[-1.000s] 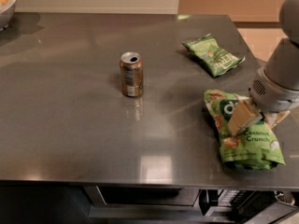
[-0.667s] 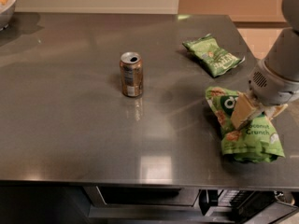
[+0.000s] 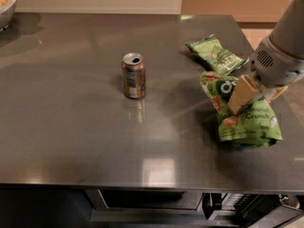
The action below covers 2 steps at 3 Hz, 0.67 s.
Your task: Pick green rice chip bag
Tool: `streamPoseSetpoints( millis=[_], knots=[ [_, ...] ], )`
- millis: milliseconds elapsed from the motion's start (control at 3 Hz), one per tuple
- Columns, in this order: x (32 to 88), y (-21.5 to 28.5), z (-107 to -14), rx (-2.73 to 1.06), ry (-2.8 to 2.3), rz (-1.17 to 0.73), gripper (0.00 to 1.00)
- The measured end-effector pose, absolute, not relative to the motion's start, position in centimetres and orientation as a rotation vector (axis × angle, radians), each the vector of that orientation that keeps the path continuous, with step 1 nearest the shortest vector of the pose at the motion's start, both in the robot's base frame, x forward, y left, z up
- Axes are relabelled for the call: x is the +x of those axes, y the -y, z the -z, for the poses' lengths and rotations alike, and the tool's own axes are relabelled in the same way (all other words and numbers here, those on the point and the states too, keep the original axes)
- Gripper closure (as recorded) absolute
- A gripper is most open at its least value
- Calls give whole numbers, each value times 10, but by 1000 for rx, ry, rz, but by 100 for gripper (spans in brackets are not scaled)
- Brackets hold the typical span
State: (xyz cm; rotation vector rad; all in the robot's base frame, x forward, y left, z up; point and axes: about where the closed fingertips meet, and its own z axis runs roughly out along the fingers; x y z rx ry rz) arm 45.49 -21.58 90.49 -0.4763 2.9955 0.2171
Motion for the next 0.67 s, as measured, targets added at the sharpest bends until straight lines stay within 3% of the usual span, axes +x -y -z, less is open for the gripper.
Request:
streamPoseSetpoints(
  millis=[667],
  knots=[
    [476,191,-952,-645,-2891,-301,100]
  ],
)
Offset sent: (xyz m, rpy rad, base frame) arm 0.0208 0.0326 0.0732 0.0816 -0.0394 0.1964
